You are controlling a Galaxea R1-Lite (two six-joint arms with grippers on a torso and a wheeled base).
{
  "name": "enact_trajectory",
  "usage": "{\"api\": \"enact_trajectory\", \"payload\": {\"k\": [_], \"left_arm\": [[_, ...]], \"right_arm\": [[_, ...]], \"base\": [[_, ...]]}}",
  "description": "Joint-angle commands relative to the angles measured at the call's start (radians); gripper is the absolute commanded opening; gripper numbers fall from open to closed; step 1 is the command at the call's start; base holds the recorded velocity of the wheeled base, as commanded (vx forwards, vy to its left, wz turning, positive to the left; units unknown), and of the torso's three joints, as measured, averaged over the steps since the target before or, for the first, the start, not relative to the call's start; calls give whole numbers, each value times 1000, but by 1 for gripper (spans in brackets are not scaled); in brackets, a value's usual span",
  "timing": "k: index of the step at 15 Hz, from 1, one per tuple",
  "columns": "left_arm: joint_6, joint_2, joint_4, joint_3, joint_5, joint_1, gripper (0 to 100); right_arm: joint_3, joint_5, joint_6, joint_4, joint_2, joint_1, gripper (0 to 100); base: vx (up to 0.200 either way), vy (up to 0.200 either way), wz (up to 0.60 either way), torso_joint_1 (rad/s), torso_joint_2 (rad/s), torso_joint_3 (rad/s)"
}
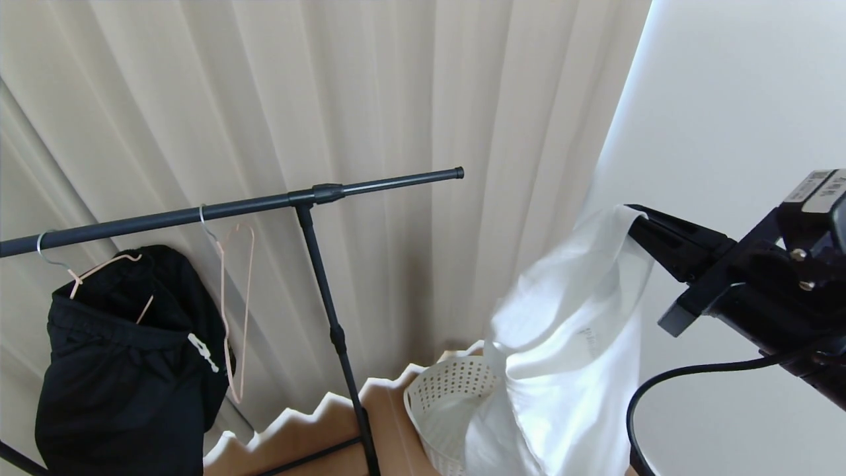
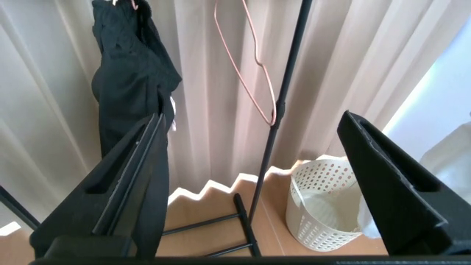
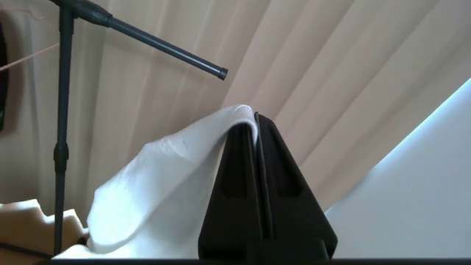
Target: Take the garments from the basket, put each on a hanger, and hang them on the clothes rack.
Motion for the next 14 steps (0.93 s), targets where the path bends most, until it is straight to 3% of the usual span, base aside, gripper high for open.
{"api": "enact_trajectory", "payload": {"k": [1,3,14], "left_arm": [[-1,-1,-1,0,1,0,100],[4,-1,-4,0,5,0,100],[2,-1,-4,0,5,2,100]], "right_arm": [[9,65,44,-1,-35,1,0],[15,81,113,4,-42,1,0],[26,79,115,5,1,25,0]], "base": [[0,0,0,0,0,0],[0,0,0,0,0,0],[0,0,0,0,0,0]]}}
